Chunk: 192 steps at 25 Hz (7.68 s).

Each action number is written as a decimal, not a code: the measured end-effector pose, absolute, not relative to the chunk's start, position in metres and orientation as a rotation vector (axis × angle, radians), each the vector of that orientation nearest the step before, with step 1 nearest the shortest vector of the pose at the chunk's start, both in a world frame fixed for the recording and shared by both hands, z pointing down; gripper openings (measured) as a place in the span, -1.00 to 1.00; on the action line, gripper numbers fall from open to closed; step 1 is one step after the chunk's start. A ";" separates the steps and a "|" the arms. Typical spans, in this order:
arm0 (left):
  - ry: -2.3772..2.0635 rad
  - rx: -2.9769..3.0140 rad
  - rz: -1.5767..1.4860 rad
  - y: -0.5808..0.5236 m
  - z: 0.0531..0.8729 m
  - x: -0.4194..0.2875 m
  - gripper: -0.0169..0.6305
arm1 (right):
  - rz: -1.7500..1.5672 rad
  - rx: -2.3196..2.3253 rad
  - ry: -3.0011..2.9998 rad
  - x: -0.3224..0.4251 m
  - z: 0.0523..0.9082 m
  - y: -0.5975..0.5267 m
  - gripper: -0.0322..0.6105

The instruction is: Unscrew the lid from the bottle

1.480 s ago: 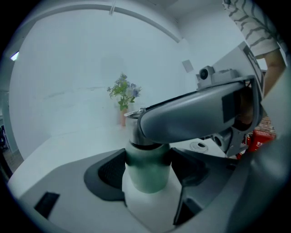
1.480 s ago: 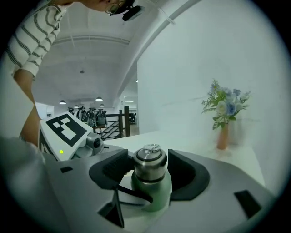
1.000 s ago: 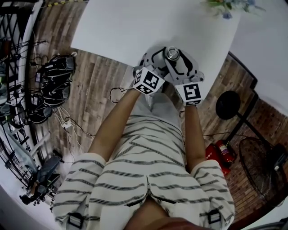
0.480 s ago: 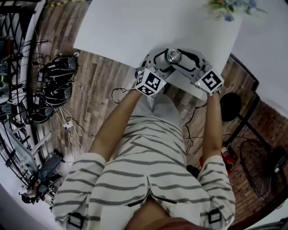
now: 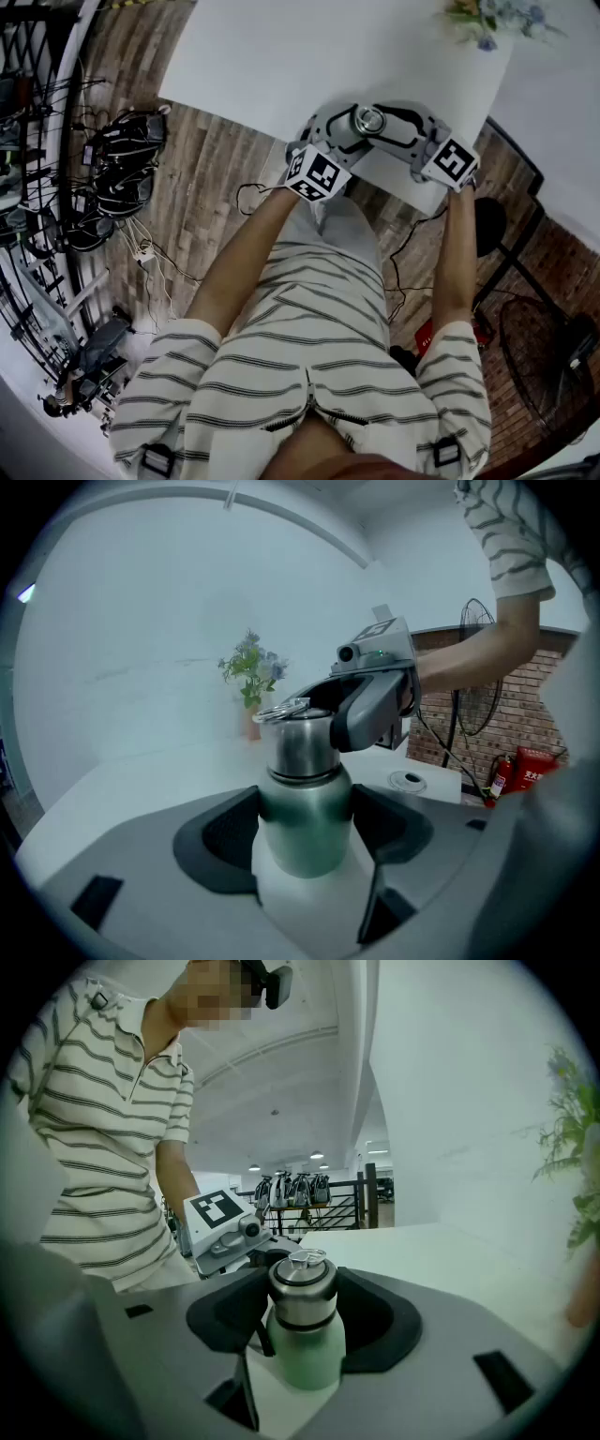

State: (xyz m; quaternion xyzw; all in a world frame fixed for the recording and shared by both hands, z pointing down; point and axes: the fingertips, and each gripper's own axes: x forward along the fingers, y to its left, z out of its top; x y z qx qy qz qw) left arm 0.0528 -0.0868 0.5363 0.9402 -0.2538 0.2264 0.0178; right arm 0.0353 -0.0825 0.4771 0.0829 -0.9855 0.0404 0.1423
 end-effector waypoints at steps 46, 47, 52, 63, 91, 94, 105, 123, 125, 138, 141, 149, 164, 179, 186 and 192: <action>-0.794 2.918 0.701 -0.086 0.538 0.054 0.01 | 0.144 0.719 -2.860 0.035 0.470 -0.086 -0.15; -0.792 2.916 0.701 -0.086 0.537 0.054 0.01 | 0.128 0.639 -2.866 0.034 0.470 -0.086 -0.15; -0.777 2.921 0.711 -0.085 0.537 0.053 0.02 | 0.058 0.328 -2.841 0.032 0.472 -0.081 -0.15; -0.750 2.939 0.681 -0.085 0.534 0.050 0.02 | 0.041 0.103 -2.796 0.029 0.471 -0.079 -0.15; -0.786 2.932 0.680 -0.085 0.538 0.051 0.02 | 0.225 1.318 -2.639 0.038 0.480 -0.086 -0.20; -0.789 2.932 0.675 -0.085 0.538 0.050 0.02 | 0.203 1.324 -2.634 0.037 0.480 -0.086 -0.19; -0.781 2.934 0.672 -0.086 0.537 0.049 0.02 | 0.141 0.937 -2.842 0.035 0.468 -0.083 -0.17; -0.793 2.945 0.641 -0.087 0.533 0.045 0.08 | 0.253 0.938 -2.865 0.047 0.449 -0.085 -0.16; -0.807 2.941 0.632 -0.086 0.528 0.042 0.09 | 0.263 0.974 -2.839 0.051 0.448 -0.086 -0.16; -1.059 2.818 0.355 -0.077 0.452 0.007 -0.32 | 0.302 1.357 -2.781 0.066 0.395 -0.077 -0.16; -1.107 2.784 0.290 -0.072 0.429 0.000 -0.46 | 0.277 1.412 -2.761 0.063 0.377 -0.070 -0.17; -1.221 2.751 0.184 -0.055 0.368 -0.017 -0.95 | 0.238 1.572 -2.714 0.067 0.332 -0.053 -0.17; -1.334 2.769 0.081 -0.013 0.282 -0.024 -0.95 | 0.161 1.687 -2.691 0.067 0.270 -0.009 -0.17; -1.388 2.835 0.034 0.000 0.256 -0.021 -0.95 | 0.090 1.726 -2.685 0.073 0.260 0.003 -0.17; -1.411 2.838 0.037 0.004 0.256 -0.021 -0.95 | 0.087 1.735 -2.683 0.076 0.262 0.005 -0.17; -1.409 2.843 0.048 0.007 0.258 -0.019 -0.95 | 0.088 1.742 -2.681 0.077 0.262 0.008 -0.17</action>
